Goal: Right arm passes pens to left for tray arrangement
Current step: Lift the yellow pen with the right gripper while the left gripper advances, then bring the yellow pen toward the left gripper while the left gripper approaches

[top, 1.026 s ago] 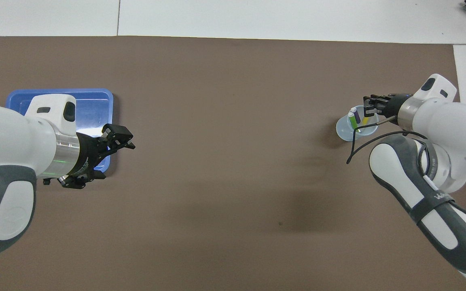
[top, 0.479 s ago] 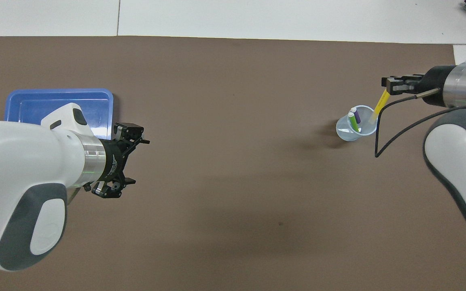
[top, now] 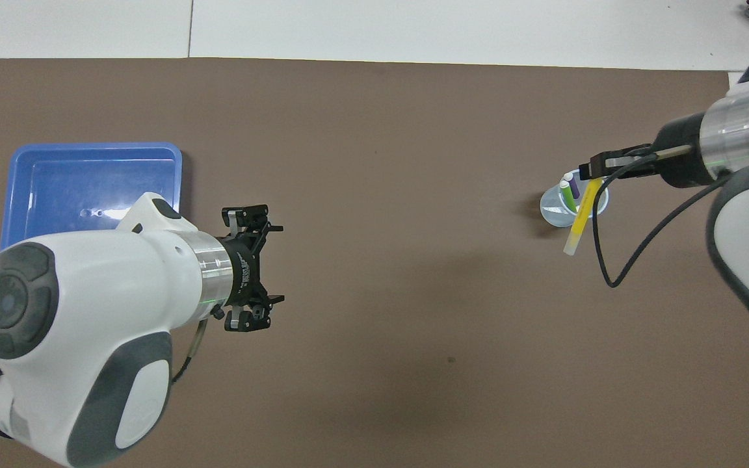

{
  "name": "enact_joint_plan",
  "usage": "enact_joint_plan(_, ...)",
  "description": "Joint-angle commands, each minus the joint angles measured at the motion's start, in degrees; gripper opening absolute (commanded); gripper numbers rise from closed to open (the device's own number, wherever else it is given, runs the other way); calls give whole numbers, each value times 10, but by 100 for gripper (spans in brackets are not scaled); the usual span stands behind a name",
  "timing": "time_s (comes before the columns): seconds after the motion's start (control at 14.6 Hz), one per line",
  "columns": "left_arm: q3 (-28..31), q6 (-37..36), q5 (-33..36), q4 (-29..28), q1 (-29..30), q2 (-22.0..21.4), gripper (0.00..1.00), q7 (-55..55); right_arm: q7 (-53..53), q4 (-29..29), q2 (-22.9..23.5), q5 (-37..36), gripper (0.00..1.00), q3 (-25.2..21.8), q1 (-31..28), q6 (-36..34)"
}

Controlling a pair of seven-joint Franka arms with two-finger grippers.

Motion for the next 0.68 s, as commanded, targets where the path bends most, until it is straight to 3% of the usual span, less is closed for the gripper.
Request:
enact_joint_plan(0.0, 8, 67, -7, -31, -43, -14, 100, -164, 63, 13, 16, 13, 0, 6, 44, -24)
enact_joint_plan(0.27, 8, 102, -7, -33, -93, -12, 100, -385, 117, 15, 37, 13, 0, 6, 101, -4)
enact_joint_plan(0.62, 8, 158, -6, -47, -125, -2, 100, -543, 184, 15, 49, 12, 0, 5, 160, 39)
